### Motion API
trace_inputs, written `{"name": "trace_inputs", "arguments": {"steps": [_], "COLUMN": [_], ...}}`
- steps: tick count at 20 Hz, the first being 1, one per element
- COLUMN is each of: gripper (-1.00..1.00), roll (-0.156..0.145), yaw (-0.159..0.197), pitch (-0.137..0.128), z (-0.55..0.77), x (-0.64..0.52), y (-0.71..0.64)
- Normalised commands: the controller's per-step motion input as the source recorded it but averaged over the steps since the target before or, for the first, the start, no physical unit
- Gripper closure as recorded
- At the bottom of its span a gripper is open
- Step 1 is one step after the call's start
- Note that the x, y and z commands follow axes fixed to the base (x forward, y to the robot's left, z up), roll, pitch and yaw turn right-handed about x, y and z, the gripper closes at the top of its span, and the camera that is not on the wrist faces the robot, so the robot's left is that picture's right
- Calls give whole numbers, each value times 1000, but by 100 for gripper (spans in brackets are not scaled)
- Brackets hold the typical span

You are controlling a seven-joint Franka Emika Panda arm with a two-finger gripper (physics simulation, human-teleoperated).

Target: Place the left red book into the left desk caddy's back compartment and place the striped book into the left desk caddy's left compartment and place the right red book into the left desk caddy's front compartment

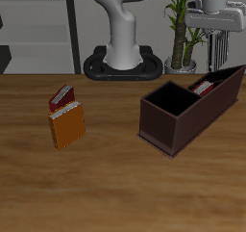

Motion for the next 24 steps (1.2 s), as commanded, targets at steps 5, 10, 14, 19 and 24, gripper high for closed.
{"name": "trace_inputs", "arguments": {"steps": [5,10,14,19,24], "gripper": [100,100,100,100,100], "roll": [19,13,28,4,-8], "yaw": [9,12,-1,6,1], "pitch": [5,-1,9,1,16], "z": [-18,-47,-24,-35,-46], "x": [106,5,39,67,154], "y": [49,99,108,9,-18]}}
